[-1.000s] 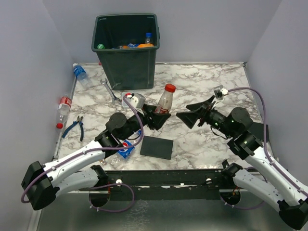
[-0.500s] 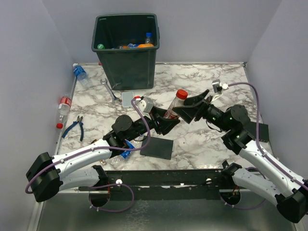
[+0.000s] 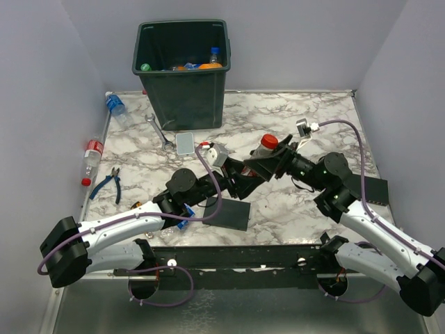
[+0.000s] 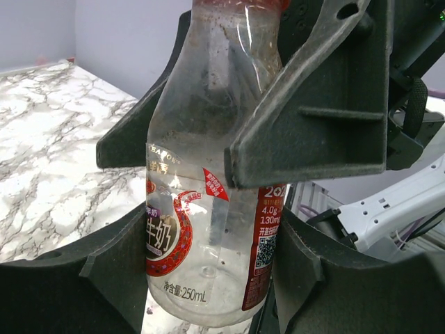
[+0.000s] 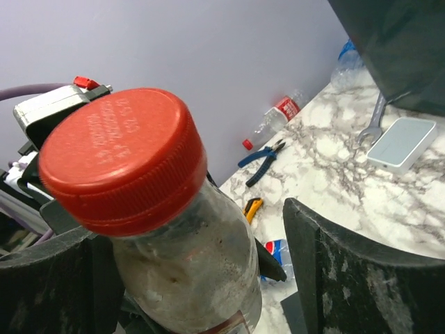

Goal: Put the plastic bottles in the bin
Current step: Pick up the plastic bottle at the center of the board.

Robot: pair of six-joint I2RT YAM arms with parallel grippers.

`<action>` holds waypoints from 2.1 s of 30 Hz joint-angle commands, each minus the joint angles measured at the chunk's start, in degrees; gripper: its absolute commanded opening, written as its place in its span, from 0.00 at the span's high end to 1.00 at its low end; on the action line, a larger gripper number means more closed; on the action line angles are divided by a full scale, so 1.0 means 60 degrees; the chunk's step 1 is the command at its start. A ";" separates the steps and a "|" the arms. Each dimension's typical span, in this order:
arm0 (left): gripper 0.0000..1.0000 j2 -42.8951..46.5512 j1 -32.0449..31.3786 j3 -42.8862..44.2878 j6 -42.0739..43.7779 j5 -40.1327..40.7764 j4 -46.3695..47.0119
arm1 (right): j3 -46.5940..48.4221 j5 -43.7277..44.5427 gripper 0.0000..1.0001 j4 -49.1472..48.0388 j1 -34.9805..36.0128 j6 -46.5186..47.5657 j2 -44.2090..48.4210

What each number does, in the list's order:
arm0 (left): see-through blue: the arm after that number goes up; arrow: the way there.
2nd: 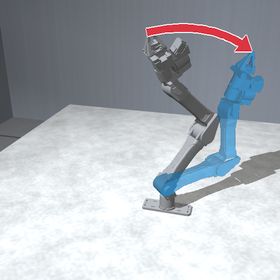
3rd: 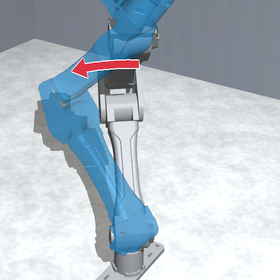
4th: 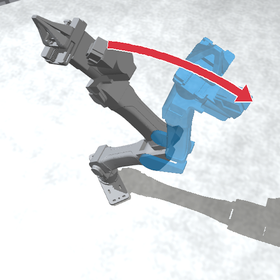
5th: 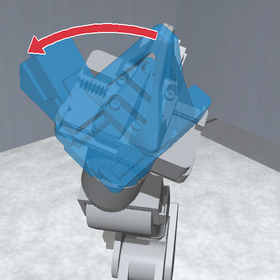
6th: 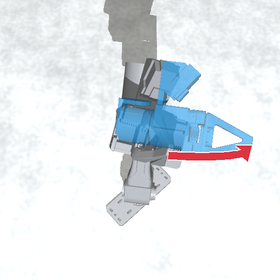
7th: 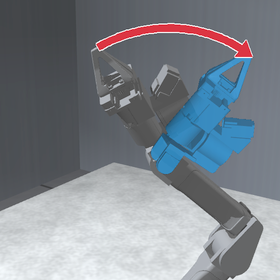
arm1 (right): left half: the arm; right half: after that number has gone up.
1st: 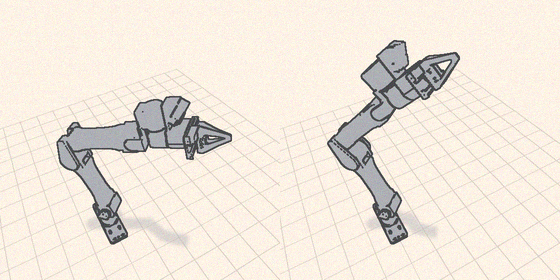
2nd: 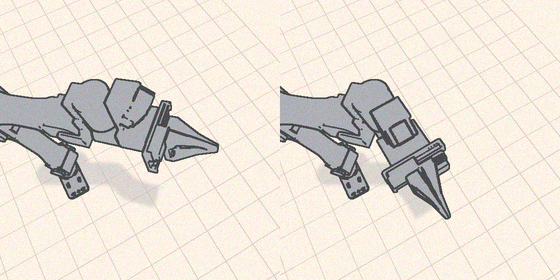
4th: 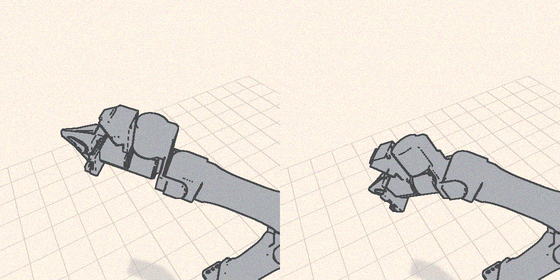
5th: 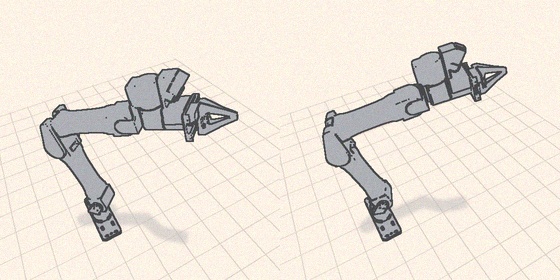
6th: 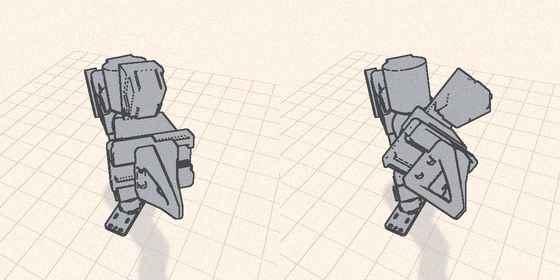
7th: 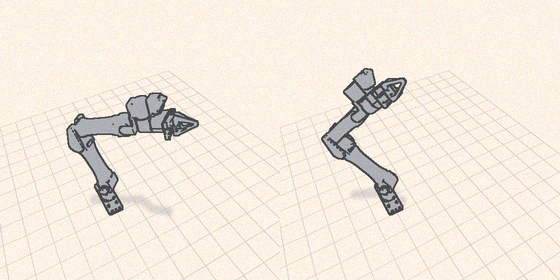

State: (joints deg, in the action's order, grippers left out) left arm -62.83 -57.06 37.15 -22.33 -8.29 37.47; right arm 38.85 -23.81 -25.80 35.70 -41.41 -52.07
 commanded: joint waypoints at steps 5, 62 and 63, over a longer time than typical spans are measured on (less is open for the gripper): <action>0.90 -0.0020 -0.0169 0.0263 -0.0210 0.0878 0.1141 | -0.1045 0.0312 0.15 -0.0581 0.0081 -0.0233 0.0488; 0.05 -0.1683 -0.0232 0.5563 0.0543 0.0703 -0.4928 | 0.1212 0.0166 0.99 0.5369 0.0085 0.4966 0.1764; 0.09 -0.1730 -0.0221 0.5582 0.0522 0.0765 -0.5010 | 0.1171 0.0130 0.99 0.5300 0.0085 0.4910 0.1765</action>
State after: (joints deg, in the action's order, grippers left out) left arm -73.25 -58.59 69.91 -18.06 -2.76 10.85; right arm 47.27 -21.54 8.99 36.16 -10.72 -42.13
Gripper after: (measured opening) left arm 0.973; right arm 0.616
